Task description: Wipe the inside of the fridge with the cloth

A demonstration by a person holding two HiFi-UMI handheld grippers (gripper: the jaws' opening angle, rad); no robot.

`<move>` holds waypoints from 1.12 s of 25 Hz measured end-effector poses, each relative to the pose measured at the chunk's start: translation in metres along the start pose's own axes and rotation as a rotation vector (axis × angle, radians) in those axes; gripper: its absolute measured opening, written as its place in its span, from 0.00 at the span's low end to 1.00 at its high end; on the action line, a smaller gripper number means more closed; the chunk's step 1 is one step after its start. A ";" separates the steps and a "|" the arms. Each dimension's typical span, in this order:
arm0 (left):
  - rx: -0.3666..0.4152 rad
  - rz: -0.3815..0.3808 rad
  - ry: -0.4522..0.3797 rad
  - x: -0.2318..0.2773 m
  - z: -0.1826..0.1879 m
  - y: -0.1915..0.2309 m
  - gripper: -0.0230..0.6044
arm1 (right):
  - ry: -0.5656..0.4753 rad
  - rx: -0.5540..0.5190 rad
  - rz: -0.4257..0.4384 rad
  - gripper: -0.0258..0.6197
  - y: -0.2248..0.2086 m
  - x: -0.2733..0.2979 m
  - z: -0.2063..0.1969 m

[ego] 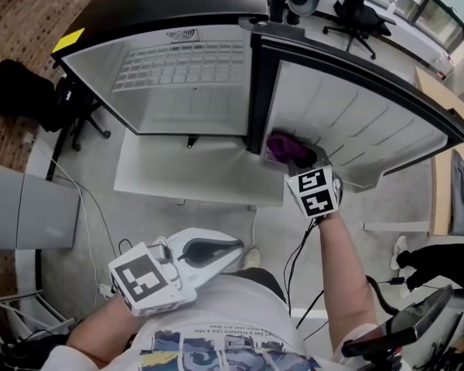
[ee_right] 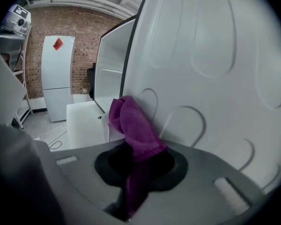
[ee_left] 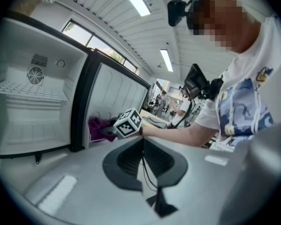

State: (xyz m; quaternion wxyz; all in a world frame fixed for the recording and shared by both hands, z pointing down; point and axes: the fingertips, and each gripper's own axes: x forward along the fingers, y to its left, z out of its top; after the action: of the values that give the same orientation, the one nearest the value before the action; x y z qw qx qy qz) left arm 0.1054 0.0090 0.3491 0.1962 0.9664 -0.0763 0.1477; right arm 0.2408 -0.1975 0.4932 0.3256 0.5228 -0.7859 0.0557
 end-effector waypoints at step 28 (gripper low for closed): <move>0.079 -0.198 0.062 0.069 0.013 -0.038 0.05 | 0.132 0.067 -0.256 0.12 -0.096 -0.086 -0.091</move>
State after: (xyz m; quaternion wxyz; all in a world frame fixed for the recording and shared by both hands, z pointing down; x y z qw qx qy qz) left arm 0.1819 0.0325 0.3462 0.1737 0.9711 0.0314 0.1604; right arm 0.3852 -0.1339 0.4905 0.3635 0.6244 -0.6873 0.0742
